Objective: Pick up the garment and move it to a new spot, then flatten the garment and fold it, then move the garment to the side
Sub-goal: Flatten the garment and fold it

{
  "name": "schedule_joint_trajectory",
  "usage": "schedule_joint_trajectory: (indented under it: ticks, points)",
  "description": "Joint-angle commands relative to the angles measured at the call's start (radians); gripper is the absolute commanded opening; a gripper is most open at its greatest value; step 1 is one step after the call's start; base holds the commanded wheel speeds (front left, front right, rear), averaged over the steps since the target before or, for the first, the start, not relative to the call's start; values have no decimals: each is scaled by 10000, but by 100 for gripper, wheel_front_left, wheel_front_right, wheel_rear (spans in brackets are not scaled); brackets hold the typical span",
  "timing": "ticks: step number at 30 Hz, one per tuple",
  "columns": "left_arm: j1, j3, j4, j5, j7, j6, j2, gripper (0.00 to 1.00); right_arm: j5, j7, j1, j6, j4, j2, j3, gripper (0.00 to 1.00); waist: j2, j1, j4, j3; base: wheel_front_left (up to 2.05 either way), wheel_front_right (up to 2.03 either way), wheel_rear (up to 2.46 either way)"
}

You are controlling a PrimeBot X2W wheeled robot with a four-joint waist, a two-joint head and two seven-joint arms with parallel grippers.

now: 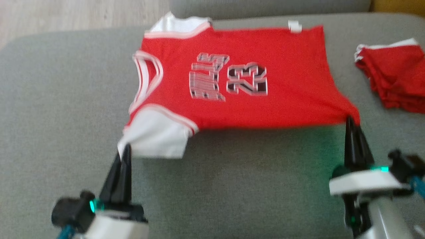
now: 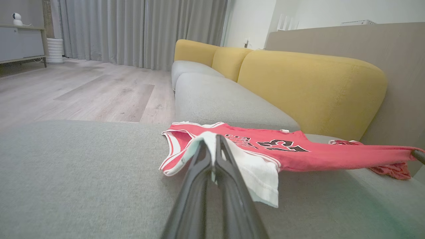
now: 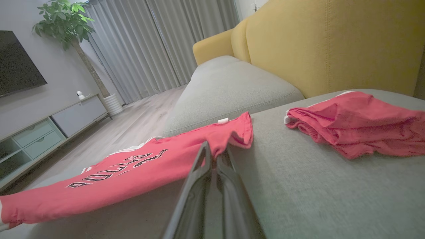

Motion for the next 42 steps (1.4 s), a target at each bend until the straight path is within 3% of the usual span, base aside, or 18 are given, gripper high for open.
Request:
schedule_joint_trajectory:
  ticks: [1,11,16,24,33,42]
  points:
    - [-125,334,-430,-38,3,78,187,0,63,-108,0,37,-423,-18,265,0,-1,3,12,-337,0,0,0]
    - [1604,3,-1535,-87,410,557,347,0,156,556,2081,37,-1699,-18,5,0,-1,3,-32,-897,0,0,0]
    - [1489,-258,-1328,-90,416,329,315,0,-78,884,2148,37,-1546,-18,-171,0,-1,3,-29,-816,0,0,0]
    - [341,-503,-335,-18,669,-54,240,0,-82,1370,1550,37,-701,-18,-237,0,-1,3,137,-472,0,0,0]
    - [-1851,-765,979,286,677,-566,-113,0,128,1496,671,37,-134,-18,-474,0,-1,3,280,46,0,0,0]
    - [-3878,-752,2595,423,470,-811,-612,0,202,1439,-394,37,161,-18,-684,0,-1,3,199,543,0,0,0]
